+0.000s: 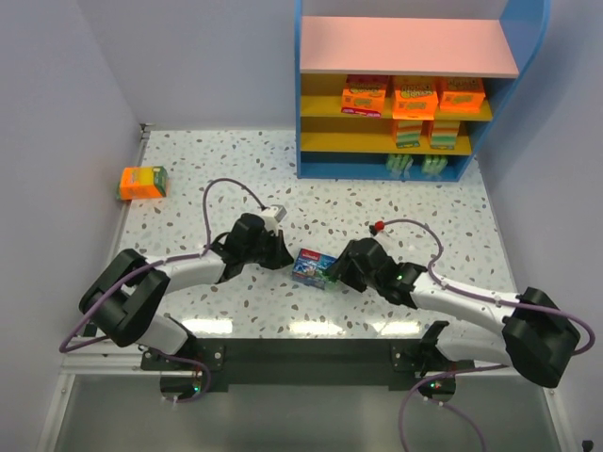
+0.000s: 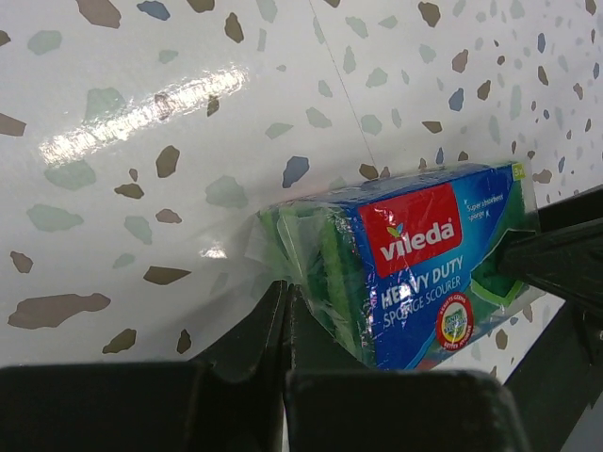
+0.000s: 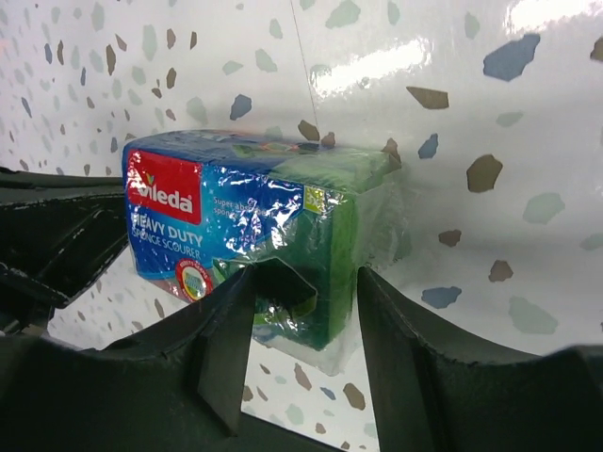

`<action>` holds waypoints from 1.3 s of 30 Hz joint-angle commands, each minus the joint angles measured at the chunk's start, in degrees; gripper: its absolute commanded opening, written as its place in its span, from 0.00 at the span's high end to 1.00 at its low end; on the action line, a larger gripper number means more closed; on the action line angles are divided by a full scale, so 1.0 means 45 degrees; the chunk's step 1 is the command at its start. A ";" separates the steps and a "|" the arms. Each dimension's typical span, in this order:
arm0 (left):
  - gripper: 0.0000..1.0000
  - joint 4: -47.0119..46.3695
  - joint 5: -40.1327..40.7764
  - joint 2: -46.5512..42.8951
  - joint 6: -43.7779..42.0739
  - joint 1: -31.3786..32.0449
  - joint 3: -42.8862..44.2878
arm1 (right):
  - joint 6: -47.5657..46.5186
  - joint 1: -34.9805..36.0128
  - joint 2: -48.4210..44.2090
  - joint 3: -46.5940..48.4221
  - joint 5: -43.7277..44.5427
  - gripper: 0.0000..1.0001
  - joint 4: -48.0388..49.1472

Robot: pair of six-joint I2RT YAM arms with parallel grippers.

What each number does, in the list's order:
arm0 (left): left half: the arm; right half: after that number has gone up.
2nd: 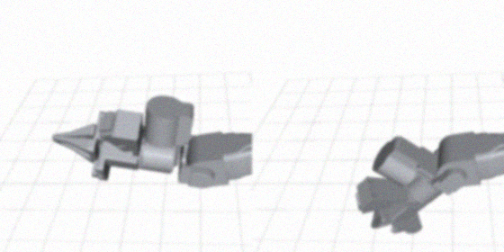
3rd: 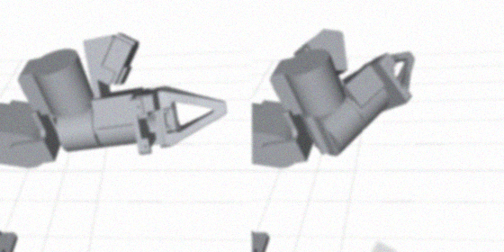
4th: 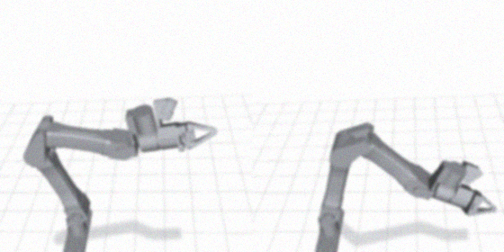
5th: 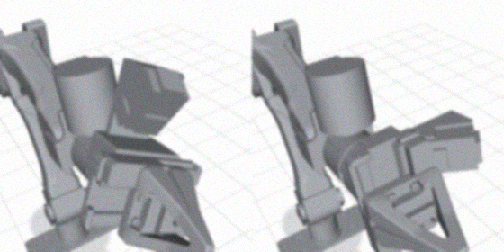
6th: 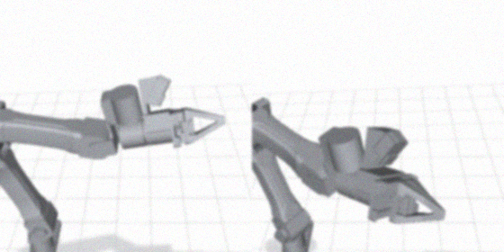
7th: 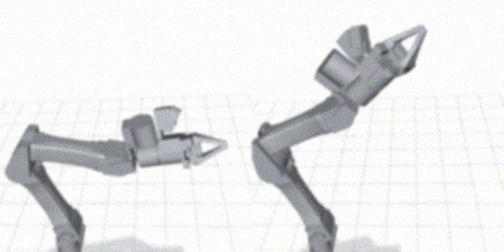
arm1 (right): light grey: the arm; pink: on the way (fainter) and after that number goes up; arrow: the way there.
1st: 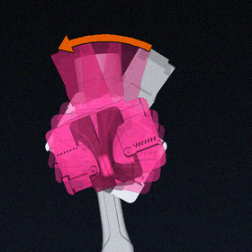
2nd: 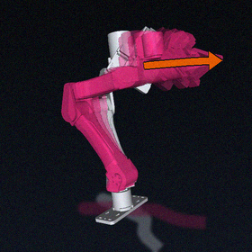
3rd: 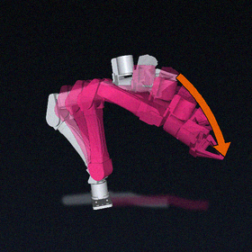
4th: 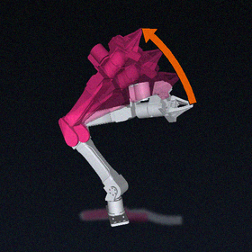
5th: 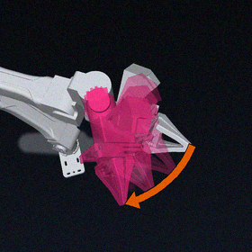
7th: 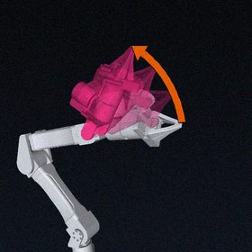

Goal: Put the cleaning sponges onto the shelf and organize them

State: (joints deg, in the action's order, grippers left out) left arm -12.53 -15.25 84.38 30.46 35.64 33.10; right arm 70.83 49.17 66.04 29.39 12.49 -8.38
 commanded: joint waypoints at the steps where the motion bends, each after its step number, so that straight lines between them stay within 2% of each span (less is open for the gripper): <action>1: 1.00 -0.0457 -0.0128 0.0058 0.0009 0.0030 0.0436 | -0.1538 -0.0262 0.0168 0.0755 -0.0217 0.50 -0.0344; 4: 1.00 -0.0320 0.0009 0.0194 -0.0069 0.0030 0.0534 | -0.2417 -0.0515 -0.0105 0.0969 -0.0256 0.49 -0.0831; 9: 1.00 -0.0125 0.0126 0.0448 -0.0128 0.0030 0.0808 | -0.3609 -0.0770 -0.0320 0.1497 -0.0588 0.41 -0.2062; 13: 1.00 -0.0105 0.0165 0.0468 -0.0147 0.0030 0.0925 | -0.3903 -0.0828 -0.0476 0.1283 -0.0724 0.39 -0.1966; 18: 1.00 -0.0008 0.0107 0.0527 -0.0128 0.0030 0.0945 | -0.3962 -0.0984 -0.0048 0.1145 -0.1291 0.41 -0.1068; 27: 1.00 -0.0436 -0.0128 0.0624 0.0165 0.0030 0.0633 | -0.3045 -0.1453 0.1495 0.0463 -0.2754 0.50 0.1451; 29: 1.00 -0.0515 -0.0167 0.0663 0.0224 0.0030 0.0515 | -0.2676 -0.1550 0.1729 0.0170 -0.3065 0.57 0.1802; 31: 1.00 -0.0632 -0.0206 0.0683 0.0282 0.0030 0.0437 | -0.2479 -0.1590 0.1750 0.0013 -0.3302 0.67 0.2194; 34: 1.00 -0.0613 -0.0187 0.0664 0.0321 0.0030 0.0398 | -0.2224 -0.1785 0.1458 -0.0338 -0.3556 0.93 0.2273; 35: 1.00 -0.0516 -0.0032 0.0625 0.0321 0.0030 0.0378 | -0.2166 -0.1921 0.1341 -0.0378 -0.3615 0.98 0.2118; 38: 1.00 -0.0068 0.0533 0.0294 0.0360 0.0030 0.0514 | -0.2126 -0.2252 0.0503 -0.0378 -0.3615 1.00 0.1360; 39: 1.00 0.0572 0.1426 0.0176 0.0380 0.0030 0.0592 | -0.2126 -0.2370 0.0268 -0.0397 -0.3635 1.00 0.1162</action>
State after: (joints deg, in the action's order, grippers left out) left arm -11.57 -12.23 87.09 30.98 35.22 34.94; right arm 60.60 39.66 69.84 28.49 -2.59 -0.12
